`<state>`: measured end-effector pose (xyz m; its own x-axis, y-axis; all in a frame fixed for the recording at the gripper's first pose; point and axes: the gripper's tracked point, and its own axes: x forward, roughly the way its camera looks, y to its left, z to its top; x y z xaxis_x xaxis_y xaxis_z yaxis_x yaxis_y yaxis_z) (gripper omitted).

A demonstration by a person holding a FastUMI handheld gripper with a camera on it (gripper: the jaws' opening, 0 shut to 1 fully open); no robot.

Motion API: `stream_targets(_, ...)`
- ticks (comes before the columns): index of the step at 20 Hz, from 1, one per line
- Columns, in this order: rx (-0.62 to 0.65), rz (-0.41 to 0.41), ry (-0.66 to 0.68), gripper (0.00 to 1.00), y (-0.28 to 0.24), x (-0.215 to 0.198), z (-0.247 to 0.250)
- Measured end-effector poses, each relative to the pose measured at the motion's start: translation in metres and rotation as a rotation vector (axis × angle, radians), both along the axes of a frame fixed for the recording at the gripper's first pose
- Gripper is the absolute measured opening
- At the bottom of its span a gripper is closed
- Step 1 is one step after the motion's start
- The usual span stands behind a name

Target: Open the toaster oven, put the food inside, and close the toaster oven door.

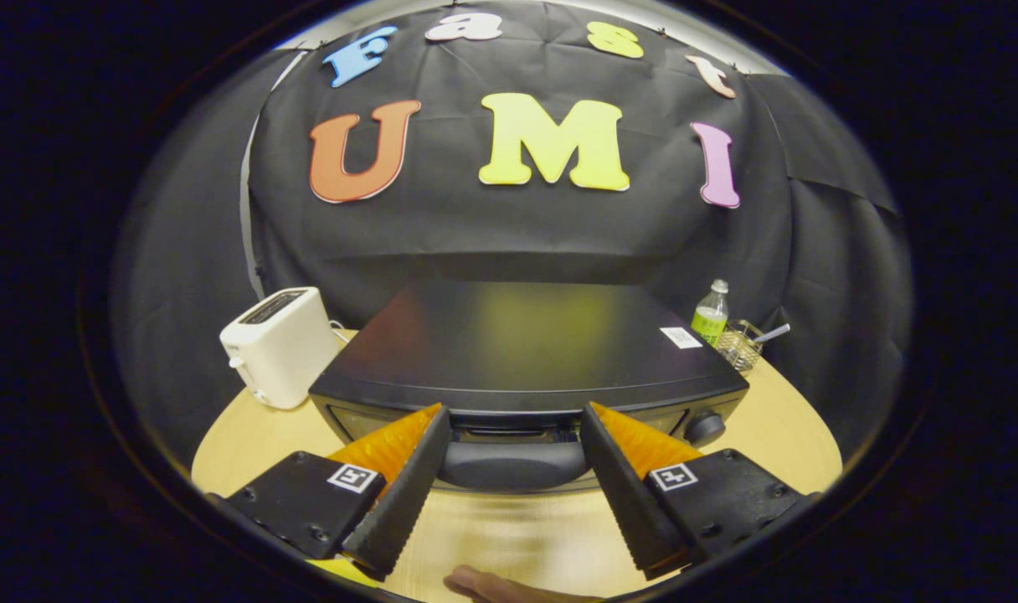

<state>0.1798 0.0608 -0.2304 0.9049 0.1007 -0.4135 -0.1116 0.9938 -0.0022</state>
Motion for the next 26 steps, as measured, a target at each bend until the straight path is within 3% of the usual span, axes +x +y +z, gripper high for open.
stream_targets(12,0.044,0.069,0.001,1.0,-0.008,-0.043,-0.015)
stream_targets(26,-0.003,0.013,0.062,1.0,-0.021,-0.12,-0.102)
